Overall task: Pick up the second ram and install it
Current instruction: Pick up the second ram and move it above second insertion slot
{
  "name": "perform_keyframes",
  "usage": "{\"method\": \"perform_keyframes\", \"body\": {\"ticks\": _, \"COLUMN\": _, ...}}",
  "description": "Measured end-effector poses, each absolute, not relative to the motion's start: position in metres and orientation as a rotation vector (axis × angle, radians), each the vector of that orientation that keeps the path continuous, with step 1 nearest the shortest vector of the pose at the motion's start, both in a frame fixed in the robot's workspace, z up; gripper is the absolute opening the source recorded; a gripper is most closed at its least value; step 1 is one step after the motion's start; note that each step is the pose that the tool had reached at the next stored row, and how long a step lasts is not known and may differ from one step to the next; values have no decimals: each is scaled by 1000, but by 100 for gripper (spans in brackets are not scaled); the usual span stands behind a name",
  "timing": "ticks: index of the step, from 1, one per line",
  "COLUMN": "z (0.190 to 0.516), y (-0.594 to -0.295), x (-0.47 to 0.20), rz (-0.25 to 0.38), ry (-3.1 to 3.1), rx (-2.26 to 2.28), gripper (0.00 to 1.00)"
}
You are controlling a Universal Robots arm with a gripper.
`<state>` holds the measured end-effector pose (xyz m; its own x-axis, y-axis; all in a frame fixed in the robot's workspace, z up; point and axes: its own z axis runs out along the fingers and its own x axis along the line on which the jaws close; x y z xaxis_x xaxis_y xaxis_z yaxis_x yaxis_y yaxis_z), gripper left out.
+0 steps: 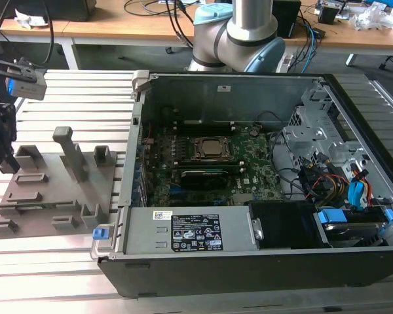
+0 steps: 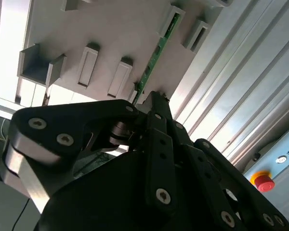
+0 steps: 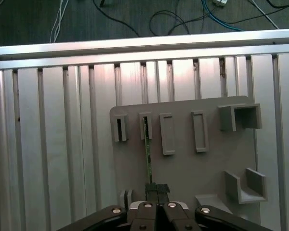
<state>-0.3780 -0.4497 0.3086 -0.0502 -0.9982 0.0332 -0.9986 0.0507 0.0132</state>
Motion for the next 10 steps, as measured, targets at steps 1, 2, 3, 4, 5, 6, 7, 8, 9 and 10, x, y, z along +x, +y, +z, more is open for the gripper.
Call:
{"method": "perform_keyframes", "body": {"ticks": 1, "z": 309, "y": -450, "x": -378, "rz": 21, "ry": -2253, "rx": 2142, "gripper": 11}}
{"method": "perform_keyframes", "body": {"ticks": 2, "z": 309, "y": -450, "x": -378, "rz": 21, "ry": -2253, "rx": 2142, "gripper": 11}}
{"method": "perform_keyframes", "body": {"ticks": 3, "z": 309, "y": -450, "x": -378, "rz": 21, "ry": -2253, "rx": 2141, "gripper": 11}}
{"method": "perform_keyframes", "body": {"ticks": 4, "z": 309, "y": -450, "x": -378, "rz": 21, "ry": -2253, "rx": 2141, "gripper": 17}}
{"method": "perform_keyframes", "body": {"ticks": 5, "z": 309, "y": -450, "x": -378, "rz": 21, "ry": -2253, "rx": 2141, "gripper": 24}}
{"method": "perform_keyframes", "body": {"ticks": 6, "z": 309, "y": -450, "x": -378, "rz": 21, "ry": -2254, "rx": 2141, "gripper": 30}}
{"method": "perform_keyframes", "body": {"ticks": 7, "z": 308, "y": -450, "x": -378, "rz": 21, "ry": -2254, "rx": 2141, "gripper": 30}}
{"method": "perform_keyframes", "body": {"ticks": 8, "z": 307, "y": -451, "x": -378, "rz": 20, "ry": -2254, "rx": 2141, "gripper": 30}}
{"method": "perform_keyframes", "body": {"ticks": 9, "z": 305, "y": -451, "x": -378, "rz": 20, "ry": -2254, "rx": 2141, "gripper": 30}}
{"method": "perform_keyframes", "body": {"ticks": 10, "z": 304, "y": -451, "x": -378, "rz": 20, "ry": -2254, "rx": 2141, "gripper": 30}}
